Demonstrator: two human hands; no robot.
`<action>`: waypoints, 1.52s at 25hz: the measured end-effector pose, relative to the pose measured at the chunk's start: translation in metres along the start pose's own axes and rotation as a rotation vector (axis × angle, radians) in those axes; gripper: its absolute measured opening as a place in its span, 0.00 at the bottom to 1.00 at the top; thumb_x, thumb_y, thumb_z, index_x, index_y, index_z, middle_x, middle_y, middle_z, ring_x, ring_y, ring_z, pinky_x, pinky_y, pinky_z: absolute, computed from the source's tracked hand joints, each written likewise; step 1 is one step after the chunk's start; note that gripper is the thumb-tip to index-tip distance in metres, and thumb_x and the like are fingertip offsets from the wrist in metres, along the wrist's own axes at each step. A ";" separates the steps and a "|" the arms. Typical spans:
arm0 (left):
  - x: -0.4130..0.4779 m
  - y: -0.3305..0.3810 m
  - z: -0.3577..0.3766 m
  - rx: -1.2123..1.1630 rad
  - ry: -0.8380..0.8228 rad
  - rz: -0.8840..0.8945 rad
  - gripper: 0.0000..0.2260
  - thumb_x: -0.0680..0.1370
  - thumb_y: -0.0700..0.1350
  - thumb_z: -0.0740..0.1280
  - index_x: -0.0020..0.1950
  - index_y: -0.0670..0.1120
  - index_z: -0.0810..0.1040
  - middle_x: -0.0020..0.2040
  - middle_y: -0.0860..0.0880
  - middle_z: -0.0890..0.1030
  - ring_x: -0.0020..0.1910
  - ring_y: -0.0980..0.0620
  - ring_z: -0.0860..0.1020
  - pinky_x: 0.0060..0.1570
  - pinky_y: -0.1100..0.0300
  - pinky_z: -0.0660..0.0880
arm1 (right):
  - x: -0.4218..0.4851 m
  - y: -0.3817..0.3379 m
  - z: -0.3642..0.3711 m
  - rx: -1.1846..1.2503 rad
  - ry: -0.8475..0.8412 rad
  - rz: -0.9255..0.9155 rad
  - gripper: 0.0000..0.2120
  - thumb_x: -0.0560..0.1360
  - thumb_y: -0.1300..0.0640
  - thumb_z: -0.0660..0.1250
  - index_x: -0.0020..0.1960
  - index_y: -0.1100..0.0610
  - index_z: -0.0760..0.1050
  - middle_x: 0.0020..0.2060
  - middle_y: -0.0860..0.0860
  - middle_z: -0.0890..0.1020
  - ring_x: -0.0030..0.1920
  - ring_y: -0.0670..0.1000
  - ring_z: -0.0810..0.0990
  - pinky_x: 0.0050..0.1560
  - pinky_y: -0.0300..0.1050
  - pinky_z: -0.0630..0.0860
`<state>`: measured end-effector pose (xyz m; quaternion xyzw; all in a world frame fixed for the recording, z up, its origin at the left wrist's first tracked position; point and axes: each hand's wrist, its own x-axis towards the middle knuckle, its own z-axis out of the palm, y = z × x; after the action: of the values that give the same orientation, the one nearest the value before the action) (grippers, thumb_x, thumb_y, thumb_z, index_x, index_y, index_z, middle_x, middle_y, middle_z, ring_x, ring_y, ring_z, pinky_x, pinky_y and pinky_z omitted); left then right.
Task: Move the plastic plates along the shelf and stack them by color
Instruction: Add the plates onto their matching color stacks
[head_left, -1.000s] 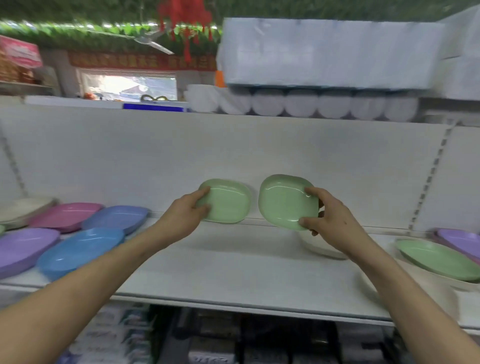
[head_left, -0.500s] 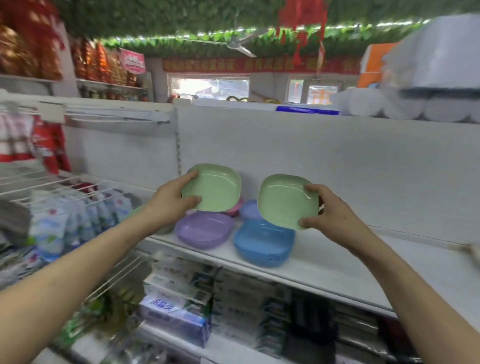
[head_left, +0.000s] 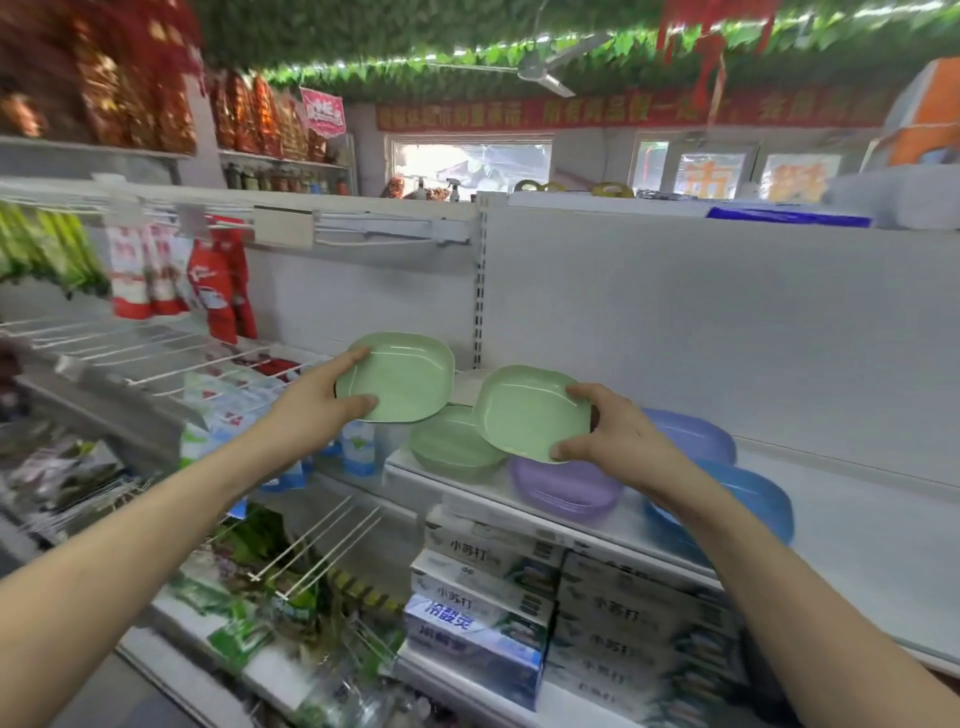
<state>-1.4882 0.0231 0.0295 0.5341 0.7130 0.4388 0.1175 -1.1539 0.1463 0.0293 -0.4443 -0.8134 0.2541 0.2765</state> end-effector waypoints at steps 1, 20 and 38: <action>0.001 -0.010 -0.005 -0.011 0.004 -0.007 0.30 0.79 0.47 0.72 0.79 0.59 0.67 0.78 0.52 0.69 0.71 0.49 0.72 0.71 0.48 0.70 | 0.009 -0.007 0.013 -0.017 -0.017 0.002 0.40 0.68 0.54 0.81 0.77 0.53 0.68 0.66 0.51 0.76 0.63 0.52 0.75 0.64 0.48 0.73; 0.030 -0.053 0.001 -0.071 -0.030 -0.060 0.29 0.80 0.46 0.71 0.80 0.56 0.66 0.77 0.51 0.68 0.66 0.47 0.74 0.69 0.49 0.72 | 0.067 -0.038 0.070 -0.384 -0.309 0.052 0.30 0.70 0.43 0.76 0.70 0.50 0.77 0.63 0.49 0.82 0.63 0.53 0.79 0.66 0.51 0.76; 0.052 -0.010 0.061 0.283 -0.440 0.023 0.31 0.75 0.57 0.74 0.77 0.57 0.70 0.79 0.52 0.68 0.74 0.49 0.69 0.73 0.54 0.64 | 0.006 0.019 -0.021 -0.171 0.438 0.038 0.09 0.76 0.51 0.65 0.52 0.44 0.82 0.28 0.48 0.75 0.36 0.50 0.77 0.37 0.47 0.71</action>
<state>-1.4767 0.0984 0.0015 0.6358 0.7184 0.2093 0.1892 -1.1309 0.1639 0.0333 -0.5259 -0.7440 0.0868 0.4030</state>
